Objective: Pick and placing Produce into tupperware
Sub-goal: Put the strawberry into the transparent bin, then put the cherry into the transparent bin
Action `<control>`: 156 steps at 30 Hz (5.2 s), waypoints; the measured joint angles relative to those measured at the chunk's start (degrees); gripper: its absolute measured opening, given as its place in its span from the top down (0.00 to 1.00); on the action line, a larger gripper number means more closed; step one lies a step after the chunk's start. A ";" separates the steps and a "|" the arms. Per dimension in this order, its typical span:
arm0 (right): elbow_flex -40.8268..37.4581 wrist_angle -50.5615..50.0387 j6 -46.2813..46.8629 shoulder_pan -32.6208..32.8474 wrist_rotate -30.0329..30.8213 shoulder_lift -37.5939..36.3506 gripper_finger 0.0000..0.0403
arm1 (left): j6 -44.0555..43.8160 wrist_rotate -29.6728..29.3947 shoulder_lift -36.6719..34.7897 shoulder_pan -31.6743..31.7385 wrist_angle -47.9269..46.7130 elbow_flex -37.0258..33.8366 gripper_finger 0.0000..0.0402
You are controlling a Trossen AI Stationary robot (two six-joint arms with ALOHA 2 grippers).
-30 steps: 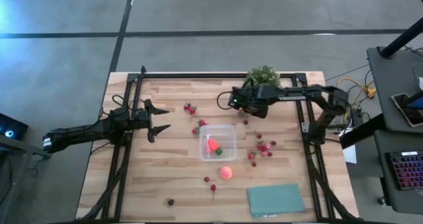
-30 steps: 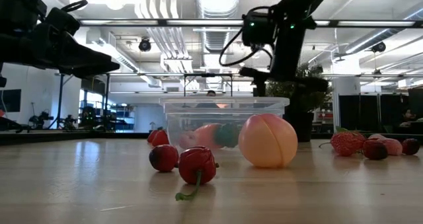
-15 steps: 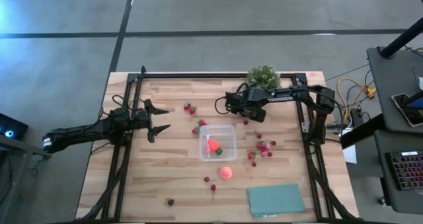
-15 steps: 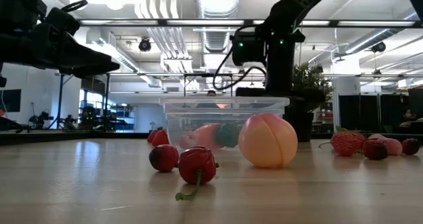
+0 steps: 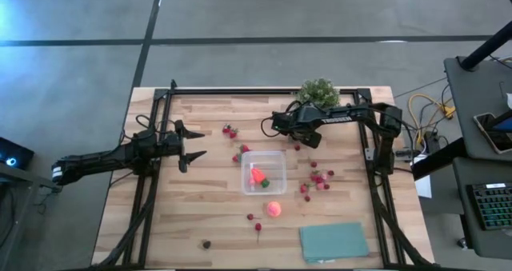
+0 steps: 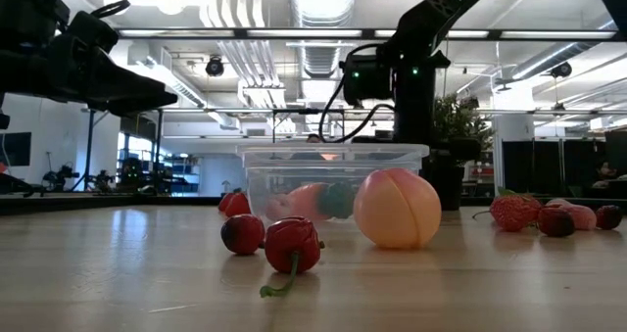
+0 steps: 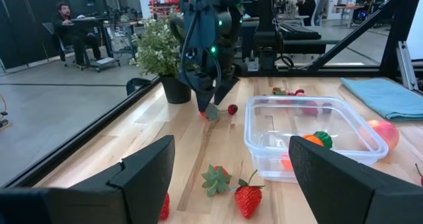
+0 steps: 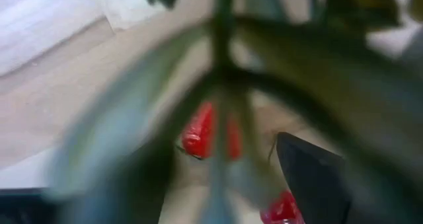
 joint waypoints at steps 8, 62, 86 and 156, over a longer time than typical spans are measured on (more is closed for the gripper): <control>0.00 -0.01 0.99 -0.13 0.74 0.91 0.38 | 0.00 -0.02 0.02 0.02 0.02 0.00 0.30; 19.37 -9.17 -16.41 11.95 12.93 0.21 0.67 | 0.00 -0.02 0.02 0.00 -0.01 0.01 0.30; 21.55 5.33 -15.24 20.65 -4.21 0.86 0.67 | 0.00 -0.01 0.02 0.02 -0.02 -0.02 0.30; -6.51 -0.03 -9.14 4.00 -10.09 -3.86 0.37 | 0.00 -0.02 0.02 0.00 -0.03 -0.02 0.30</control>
